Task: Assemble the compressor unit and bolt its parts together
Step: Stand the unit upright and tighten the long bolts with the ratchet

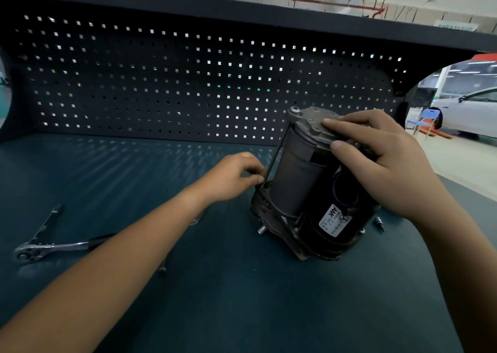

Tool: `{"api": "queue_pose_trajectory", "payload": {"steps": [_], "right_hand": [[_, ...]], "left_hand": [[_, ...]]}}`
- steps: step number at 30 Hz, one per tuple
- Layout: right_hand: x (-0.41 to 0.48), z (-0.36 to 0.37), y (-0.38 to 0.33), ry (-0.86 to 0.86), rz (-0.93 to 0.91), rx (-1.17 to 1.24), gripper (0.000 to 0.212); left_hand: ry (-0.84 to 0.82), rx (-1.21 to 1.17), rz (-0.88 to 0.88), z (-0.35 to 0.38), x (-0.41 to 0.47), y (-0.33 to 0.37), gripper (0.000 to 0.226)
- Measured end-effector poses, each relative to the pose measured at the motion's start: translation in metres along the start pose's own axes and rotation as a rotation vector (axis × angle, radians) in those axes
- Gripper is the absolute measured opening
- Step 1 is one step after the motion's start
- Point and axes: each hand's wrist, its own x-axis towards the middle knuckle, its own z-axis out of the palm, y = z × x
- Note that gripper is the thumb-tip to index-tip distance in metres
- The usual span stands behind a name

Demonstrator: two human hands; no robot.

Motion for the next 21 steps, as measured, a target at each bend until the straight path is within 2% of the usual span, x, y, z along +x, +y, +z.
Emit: {"api": "queue_pose_trajectory", "payload": {"steps": [5,8,21], "right_hand": [[0.0005,-0.0004,-0.0014,-0.004,0.008,-0.014,0.043],[0.0006,0.0001,-0.0019,0.004,0.008,-0.008,0.046],[-0.0003,0.0004,-0.0026,0.014,-0.003,-0.006,0.046]], "left_hand": [[0.038,-0.147,-0.017,-0.0012,0.0020,0.0044,0.009],[-0.035,-0.114,-0.006,0.0005,0.0014,0.0054,0.005],[-0.058,-0.074,0.024,0.0015,-0.0027,0.0034,0.010]]}}
